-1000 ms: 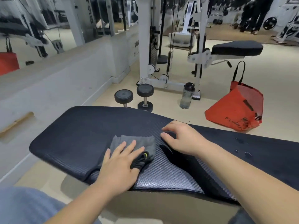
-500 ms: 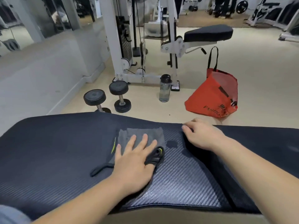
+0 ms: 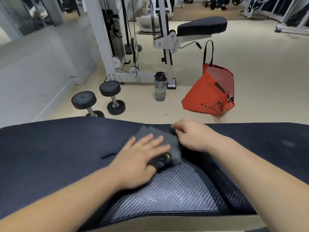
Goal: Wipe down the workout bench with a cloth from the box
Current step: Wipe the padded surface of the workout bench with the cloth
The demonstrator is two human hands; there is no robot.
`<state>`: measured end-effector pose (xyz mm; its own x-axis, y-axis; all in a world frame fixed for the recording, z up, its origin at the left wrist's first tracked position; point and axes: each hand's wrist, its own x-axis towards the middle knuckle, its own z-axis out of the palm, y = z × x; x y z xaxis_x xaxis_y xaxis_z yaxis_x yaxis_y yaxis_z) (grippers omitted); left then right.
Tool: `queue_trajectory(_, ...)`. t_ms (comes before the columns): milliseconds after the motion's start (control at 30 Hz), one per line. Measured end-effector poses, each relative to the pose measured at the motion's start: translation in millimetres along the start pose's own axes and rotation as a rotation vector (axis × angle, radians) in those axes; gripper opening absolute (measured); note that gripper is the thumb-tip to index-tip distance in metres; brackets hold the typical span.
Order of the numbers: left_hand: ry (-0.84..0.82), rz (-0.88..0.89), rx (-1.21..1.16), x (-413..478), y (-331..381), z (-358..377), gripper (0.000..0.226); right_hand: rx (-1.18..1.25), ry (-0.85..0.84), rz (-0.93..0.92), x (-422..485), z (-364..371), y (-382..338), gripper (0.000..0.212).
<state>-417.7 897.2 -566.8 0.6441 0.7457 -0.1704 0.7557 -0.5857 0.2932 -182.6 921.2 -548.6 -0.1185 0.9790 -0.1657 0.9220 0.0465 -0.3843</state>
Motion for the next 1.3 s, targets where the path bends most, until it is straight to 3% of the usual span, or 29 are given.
queue_trajectory(100,0.095,-0.274,-0.068,23,-23,-12,0.065,0.015,0.025,0.026,3,-2,-3,0.036)
queue_trajectory(167,0.136,-0.315,-0.061,15,-3,1,0.068,0.049,0.055,0.048,1,-3,-4,0.041)
queue_trajectory(267,0.067,-0.068,-0.022,-45,30,21,0.077,0.023,0.067,0.037,-2,-3,-11,0.036)
queue_trajectory(367,-0.040,0.096,0.018,-75,-8,11,0.081,-0.026,0.043,0.002,-8,-1,-26,0.034)
queue_trajectory(400,-0.028,0.066,0.046,-74,-28,7,0.081,-0.033,0.048,-0.019,-11,1,-32,0.033)
queue_trajectory(533,0.160,-0.365,-0.031,-72,-32,9,0.071,-0.032,0.070,-0.116,-26,10,-54,0.031)
queue_trajectory(633,0.076,-0.230,-0.005,-102,3,25,0.078,0.018,0.096,-0.181,-34,18,-68,0.032)
queue_trajectory(733,0.008,-0.095,0.011,-113,-29,11,0.082,0.060,0.087,-0.235,-42,26,-83,0.033)
queue_trajectory(867,0.138,-0.459,-0.009,-99,-43,4,0.075,0.022,0.111,-0.320,-59,32,-106,0.038)
queue_trajectory(933,0.116,-0.454,-0.021,-97,-16,11,0.078,-0.079,0.139,-0.429,-66,32,-118,0.047)
queue_trajectory(1000,0.008,-0.314,-0.148,-103,-7,8,0.081,-0.106,0.082,-0.457,-70,35,-131,0.050)
queue_trajectory(1067,-0.013,-0.203,-0.413,-112,-22,-14,0.069,-0.076,-0.031,-0.376,-73,41,-144,0.044)
queue_trajectory(1133,0.105,-0.295,-0.569,-119,-48,-39,0.049,-0.158,-0.136,-0.302,-75,52,-153,0.053)
queue_trajectory(1200,0.261,-0.423,-0.492,-124,-73,-56,0.040,-0.290,-0.210,-0.269,-77,61,-163,0.076)
queue_trajectory(1300,0.355,-0.464,-0.362,-127,-97,-57,0.034,-0.370,-0.265,-0.266,-70,73,-177,0.079)
